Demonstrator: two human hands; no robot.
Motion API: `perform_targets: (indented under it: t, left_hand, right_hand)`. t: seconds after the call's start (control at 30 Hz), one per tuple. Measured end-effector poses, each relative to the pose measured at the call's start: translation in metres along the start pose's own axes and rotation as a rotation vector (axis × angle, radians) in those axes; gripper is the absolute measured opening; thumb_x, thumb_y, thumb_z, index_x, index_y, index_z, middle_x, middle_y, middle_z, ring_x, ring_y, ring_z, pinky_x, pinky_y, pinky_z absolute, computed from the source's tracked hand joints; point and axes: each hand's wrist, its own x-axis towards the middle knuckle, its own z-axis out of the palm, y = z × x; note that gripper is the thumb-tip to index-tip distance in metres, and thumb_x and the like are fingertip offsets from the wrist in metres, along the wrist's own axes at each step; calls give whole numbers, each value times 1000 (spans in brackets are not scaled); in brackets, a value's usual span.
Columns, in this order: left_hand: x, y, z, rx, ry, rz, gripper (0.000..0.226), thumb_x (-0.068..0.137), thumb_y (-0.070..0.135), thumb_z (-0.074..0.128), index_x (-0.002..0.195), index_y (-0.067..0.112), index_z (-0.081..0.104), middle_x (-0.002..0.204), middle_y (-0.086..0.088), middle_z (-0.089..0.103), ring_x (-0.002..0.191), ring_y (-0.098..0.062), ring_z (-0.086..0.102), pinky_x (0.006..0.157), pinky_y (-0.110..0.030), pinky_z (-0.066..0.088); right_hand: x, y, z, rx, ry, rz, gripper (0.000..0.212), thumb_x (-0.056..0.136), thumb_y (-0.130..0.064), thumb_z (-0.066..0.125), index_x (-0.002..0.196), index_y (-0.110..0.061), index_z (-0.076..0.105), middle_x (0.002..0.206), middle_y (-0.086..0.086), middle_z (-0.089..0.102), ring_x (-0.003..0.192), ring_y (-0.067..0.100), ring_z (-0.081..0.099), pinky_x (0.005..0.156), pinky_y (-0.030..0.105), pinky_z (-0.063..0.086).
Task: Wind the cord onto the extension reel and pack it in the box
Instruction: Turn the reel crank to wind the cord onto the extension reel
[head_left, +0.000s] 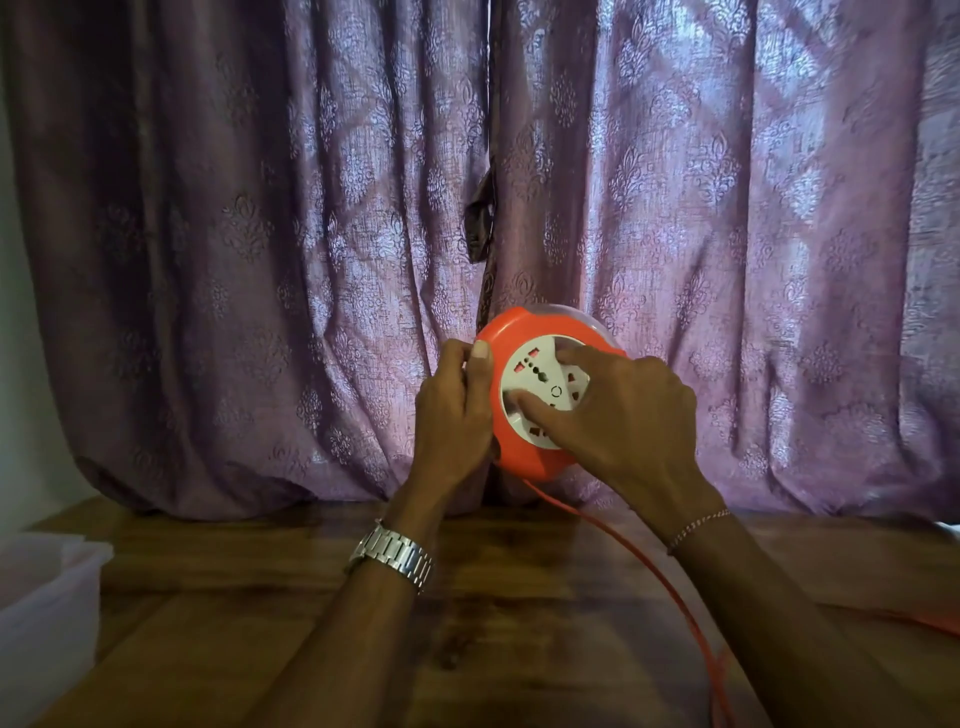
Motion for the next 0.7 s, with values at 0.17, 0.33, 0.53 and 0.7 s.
perform_targets:
  t: [0.17, 0.33, 0.53, 0.7]
  left_hand:
    - [-2, -2, -3, -10, -2, -2, 38, 103, 45, 35, 88, 13, 50, 70, -7, 62, 67, -31, 62, 61, -53, 51]
    - [-1, -6, -3, -23, 10, 3, 36, 103, 45, 35, 86, 15, 49, 66, -2, 58, 64, -30, 59, 60, -54, 50]
    - [2, -6, -1, -22, 13, -1, 38, 104, 45, 35, 87, 14, 50, 69, 0, 60, 65, -26, 61, 60, -52, 52]
    - [1, -7, 0, 19, 8, 25, 41, 103, 46, 35, 88, 12, 52, 68, -2, 62, 65, -24, 62, 59, -47, 51]
  right_hand:
    - [4, 3, -8, 41, -85, -112, 57, 70, -75, 60, 103, -29, 66, 81, -5, 71, 81, 23, 63, 63, 34, 49]
    - [9, 8, -19, 240, -307, -261, 24, 79, -26, 70, 101, -29, 64, 117, 2, 52, 111, 23, 45, 84, 43, 49]
    - [9, 2, -24, -3, -523, -388, 57, 75, -23, 72, 120, -55, 56, 143, 6, 38, 127, 29, 33, 90, 43, 44]
    - [7, 4, -20, -78, -393, -382, 58, 65, -28, 73, 113, -58, 60, 119, 7, 57, 107, 29, 52, 74, 37, 45]
